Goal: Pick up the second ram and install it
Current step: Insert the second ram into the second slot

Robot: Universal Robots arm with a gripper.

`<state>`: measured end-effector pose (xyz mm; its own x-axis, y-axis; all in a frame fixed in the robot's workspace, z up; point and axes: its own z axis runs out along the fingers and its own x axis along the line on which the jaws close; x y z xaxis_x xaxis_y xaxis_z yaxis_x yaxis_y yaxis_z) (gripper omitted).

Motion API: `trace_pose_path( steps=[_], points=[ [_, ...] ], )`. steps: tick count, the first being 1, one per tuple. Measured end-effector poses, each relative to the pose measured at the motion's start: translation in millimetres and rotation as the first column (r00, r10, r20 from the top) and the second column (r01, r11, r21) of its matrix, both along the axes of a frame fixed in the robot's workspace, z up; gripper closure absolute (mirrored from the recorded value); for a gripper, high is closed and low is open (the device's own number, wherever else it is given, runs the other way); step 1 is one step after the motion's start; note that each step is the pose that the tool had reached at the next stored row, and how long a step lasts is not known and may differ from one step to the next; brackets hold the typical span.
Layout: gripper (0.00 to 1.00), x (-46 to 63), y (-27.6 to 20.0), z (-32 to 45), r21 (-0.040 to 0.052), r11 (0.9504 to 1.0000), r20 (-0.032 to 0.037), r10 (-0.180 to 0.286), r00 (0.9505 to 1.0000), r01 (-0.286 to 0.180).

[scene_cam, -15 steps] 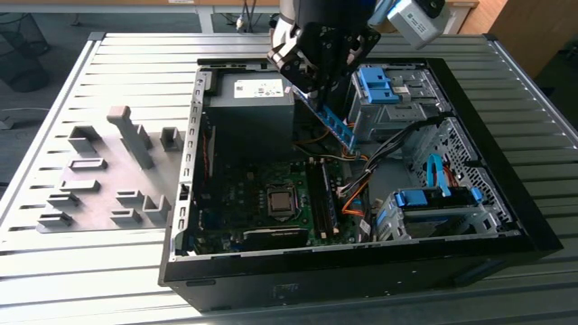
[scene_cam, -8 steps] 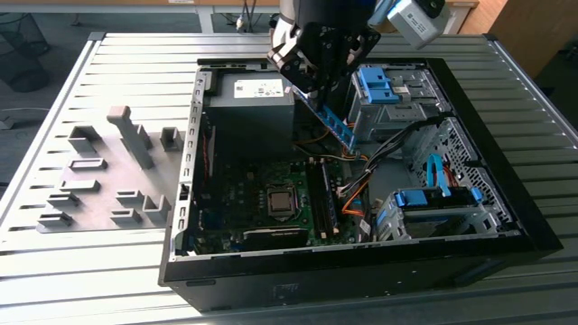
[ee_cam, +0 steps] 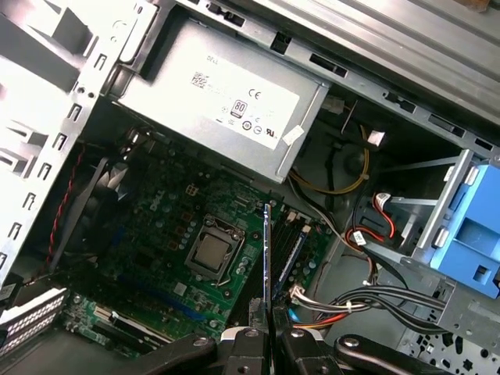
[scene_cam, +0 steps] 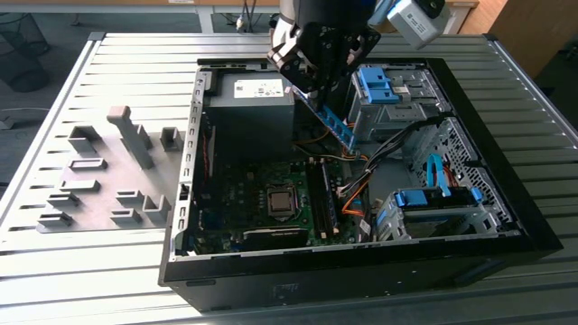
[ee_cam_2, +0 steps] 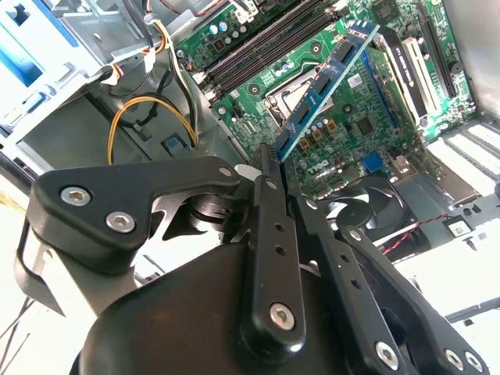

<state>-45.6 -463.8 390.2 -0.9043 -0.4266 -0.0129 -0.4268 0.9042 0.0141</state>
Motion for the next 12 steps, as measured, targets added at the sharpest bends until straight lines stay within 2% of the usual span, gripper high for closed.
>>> trace_pose_path(
  steps=[5,12],
  points=[
    [0.86,0.0,0.0,0.0,0.0,0.9998,0.0,-0.019,0.9998,0.019],
    [0.86,0.0,0.0,-0.1,-0.0001,0.9962,0.0,-0.087,0.9962,0.087]
  ],
)
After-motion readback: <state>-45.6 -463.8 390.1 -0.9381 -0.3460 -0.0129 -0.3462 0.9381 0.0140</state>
